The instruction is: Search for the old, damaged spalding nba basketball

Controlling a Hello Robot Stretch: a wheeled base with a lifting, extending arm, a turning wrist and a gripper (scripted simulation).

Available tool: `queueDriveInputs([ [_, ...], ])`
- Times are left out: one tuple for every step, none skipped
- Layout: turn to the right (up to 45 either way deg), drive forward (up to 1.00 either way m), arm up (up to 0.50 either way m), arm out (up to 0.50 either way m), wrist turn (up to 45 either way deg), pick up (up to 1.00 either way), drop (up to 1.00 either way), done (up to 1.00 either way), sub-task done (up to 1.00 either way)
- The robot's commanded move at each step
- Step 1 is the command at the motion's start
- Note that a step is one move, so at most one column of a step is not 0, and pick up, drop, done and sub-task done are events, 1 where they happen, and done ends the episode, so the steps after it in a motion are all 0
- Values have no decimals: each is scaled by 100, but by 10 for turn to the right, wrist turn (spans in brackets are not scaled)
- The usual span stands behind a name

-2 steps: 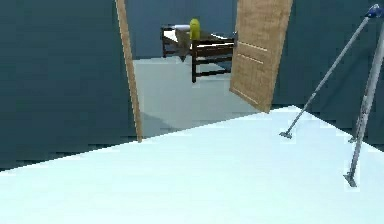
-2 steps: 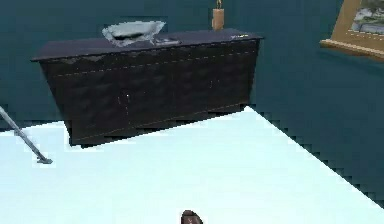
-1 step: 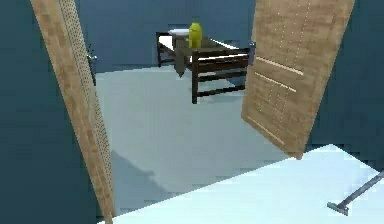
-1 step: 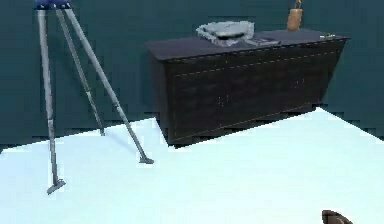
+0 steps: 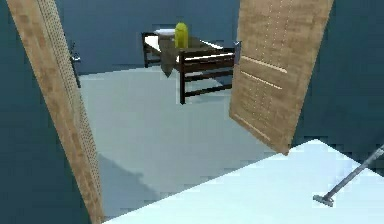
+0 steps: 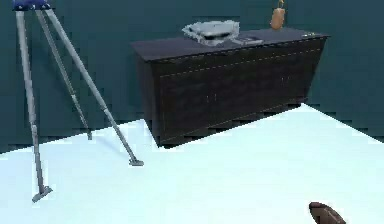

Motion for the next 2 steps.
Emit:
queueDriveInputs([
  [0,100,0,0,0,0,0,0,0],
  [-210,0,0,0,0,0,0,0,0],
])
